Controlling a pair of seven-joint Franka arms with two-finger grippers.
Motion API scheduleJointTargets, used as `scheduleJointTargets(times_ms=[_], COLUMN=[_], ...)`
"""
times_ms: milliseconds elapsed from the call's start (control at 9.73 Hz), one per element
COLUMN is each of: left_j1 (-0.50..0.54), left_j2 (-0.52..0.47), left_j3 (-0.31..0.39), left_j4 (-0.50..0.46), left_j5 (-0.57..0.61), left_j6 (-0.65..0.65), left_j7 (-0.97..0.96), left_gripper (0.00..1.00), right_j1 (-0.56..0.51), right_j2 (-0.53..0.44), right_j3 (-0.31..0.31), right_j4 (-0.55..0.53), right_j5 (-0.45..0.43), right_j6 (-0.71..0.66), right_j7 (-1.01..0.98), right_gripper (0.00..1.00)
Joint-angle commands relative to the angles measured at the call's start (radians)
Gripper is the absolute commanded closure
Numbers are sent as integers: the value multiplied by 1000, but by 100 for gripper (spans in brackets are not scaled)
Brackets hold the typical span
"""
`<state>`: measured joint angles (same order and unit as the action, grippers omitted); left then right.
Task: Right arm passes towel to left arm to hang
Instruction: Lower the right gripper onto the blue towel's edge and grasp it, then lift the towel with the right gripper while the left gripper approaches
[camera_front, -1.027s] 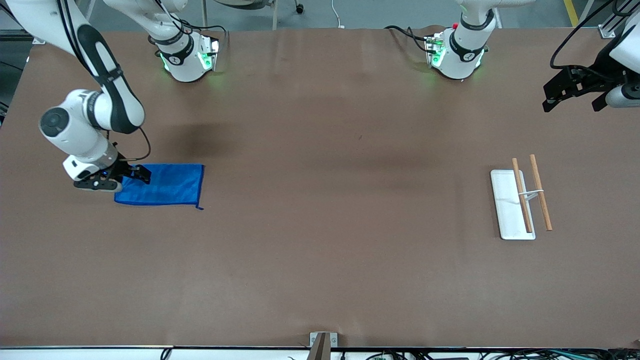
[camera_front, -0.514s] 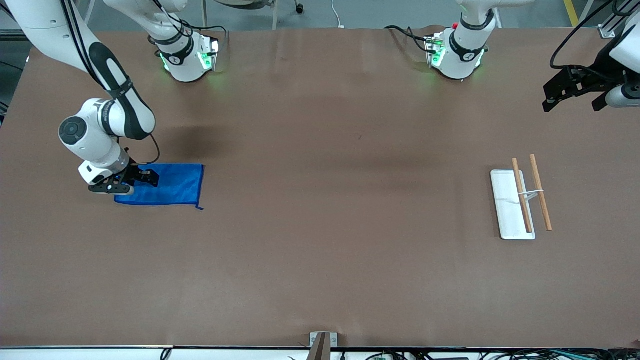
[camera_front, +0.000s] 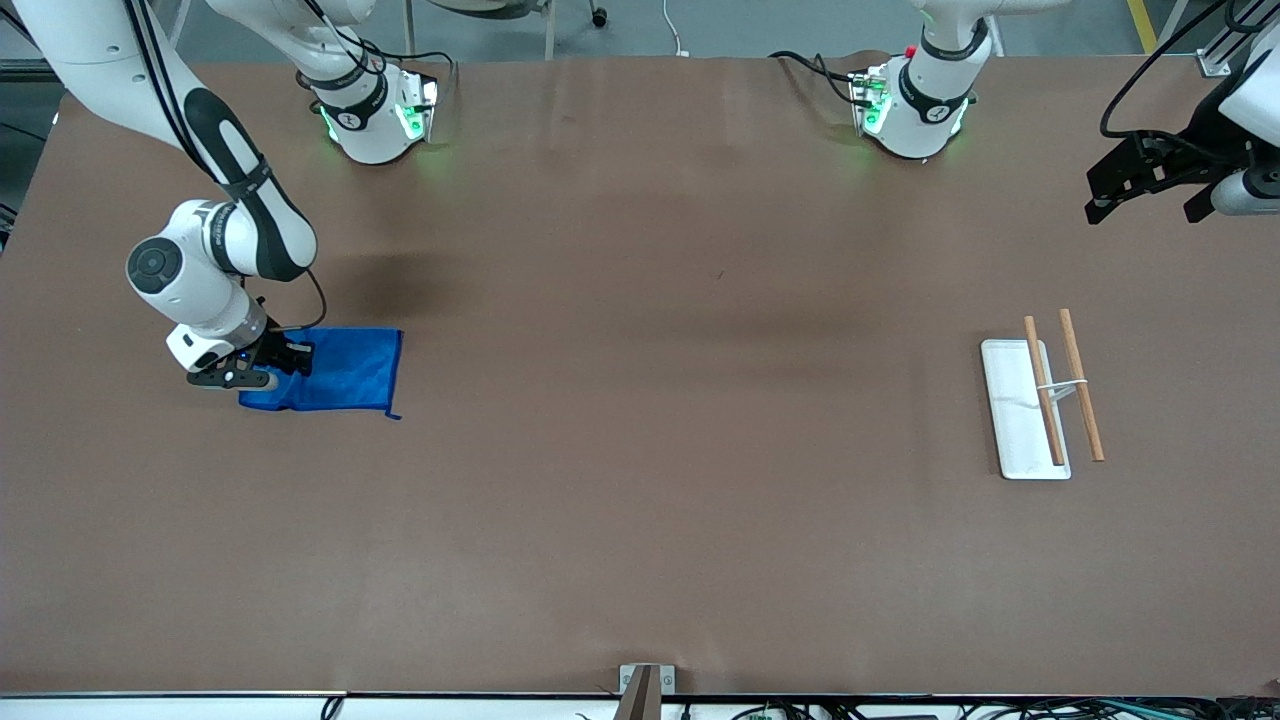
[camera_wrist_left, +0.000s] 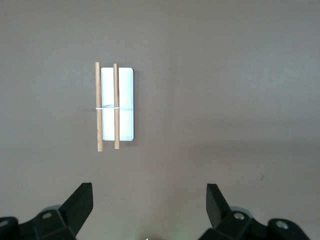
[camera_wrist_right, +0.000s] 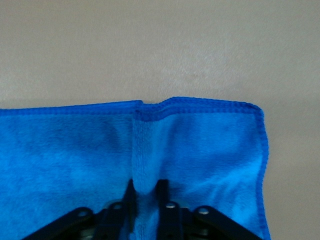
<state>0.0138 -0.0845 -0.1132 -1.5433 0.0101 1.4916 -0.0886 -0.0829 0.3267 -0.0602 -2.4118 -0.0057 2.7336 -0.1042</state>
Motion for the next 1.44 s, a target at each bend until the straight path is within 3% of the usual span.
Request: scheduleJointTargets(times_ms=[0,411,616,925,1027,1233,1336], left_j1=[6,8,8,8,6,2,-2], left_j2=[11,11,11,11,11,14,31], left_j3=[0,0,3,4,4,1,-2], left_j4=[-12,-12,-14,-17,-18,-24,-35], left_j5=[-13,-13,-13,-13,-13,-34,-98], left_j6=[-7,-14,-14,-20,-28,-30,-30], left_j7=[24,26,30,30,30,29,29], left_gripper=[0,0,0,0,0,0,0], right_j1=[-3,8,38,51,61,86,91], right_j2=[-93,-153,-185,-199,-199,-199,-199], right_j3=[20,48,89,170,210,291,362], right_j4=[61,394,451,517,540,557,562], right_j5=[-4,-4,27,350,494,658,720], right_j6=[-227,-705,-735,-715,-715,-656,-579], right_j7=[43,78,83,81,83,113,177], right_gripper=[100,100,100,100,100,100,100])
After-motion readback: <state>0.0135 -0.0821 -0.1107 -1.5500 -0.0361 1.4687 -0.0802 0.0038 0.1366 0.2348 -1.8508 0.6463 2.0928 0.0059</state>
